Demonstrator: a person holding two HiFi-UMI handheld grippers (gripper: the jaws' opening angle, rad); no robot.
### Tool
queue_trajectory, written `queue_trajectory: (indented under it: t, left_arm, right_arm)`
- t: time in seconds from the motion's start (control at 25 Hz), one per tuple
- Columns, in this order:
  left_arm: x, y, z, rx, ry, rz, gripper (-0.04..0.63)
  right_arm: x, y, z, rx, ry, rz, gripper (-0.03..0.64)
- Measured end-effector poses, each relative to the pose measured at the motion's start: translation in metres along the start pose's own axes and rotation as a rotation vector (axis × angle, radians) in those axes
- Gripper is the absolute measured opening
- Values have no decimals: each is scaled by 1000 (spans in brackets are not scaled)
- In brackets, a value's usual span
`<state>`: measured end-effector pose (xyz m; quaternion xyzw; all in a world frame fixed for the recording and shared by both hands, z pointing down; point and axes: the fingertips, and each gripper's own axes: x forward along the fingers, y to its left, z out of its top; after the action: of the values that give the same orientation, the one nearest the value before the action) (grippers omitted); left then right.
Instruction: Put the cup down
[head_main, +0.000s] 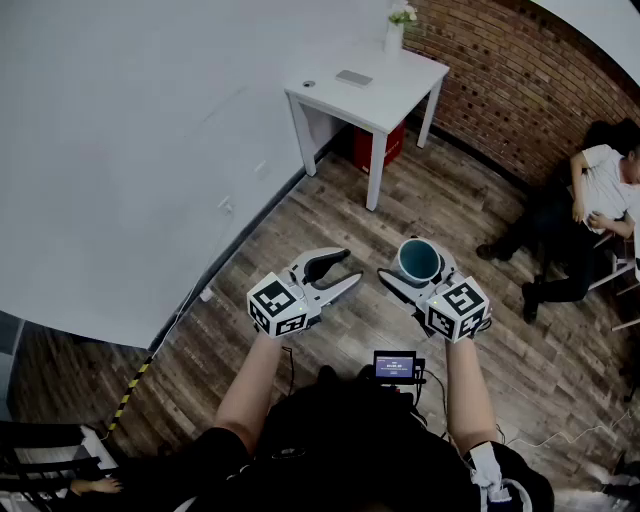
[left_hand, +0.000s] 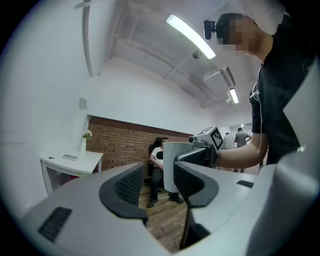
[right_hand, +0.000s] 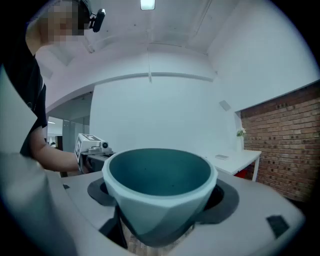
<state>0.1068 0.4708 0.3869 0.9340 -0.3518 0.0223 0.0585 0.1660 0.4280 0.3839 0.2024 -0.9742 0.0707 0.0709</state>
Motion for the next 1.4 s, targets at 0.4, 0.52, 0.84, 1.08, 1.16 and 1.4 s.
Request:
queue_trajectory:
  t: [0.4, 0.52, 0.84, 1.08, 1.16, 1.4]
  left_arm:
    - [0, 1, -1, 5, 3, -5, 178]
    - [0, 1, -1, 3, 3, -6, 178]
    - [10, -4, 0, 3, 7, -9, 178]
    - [21, -5, 0, 14, -2, 15, 178]
    - [27, -8, 0, 19, 0, 23, 178]
    - [44, -13, -3, 19, -1, 53, 178]
  right_arm:
    - [2, 1, 1, 4, -8, 1, 416]
    - [1, 0, 2, 12, -14, 1, 416]
    - [-6, -4, 1, 5, -18, 13, 416]
    - [-12, -12, -4, -3, -12, 21, 416]
    - [-17, -17, -7, -4, -9, 27, 416]
    - [-30, -35, -16, 9, 2, 41, 416]
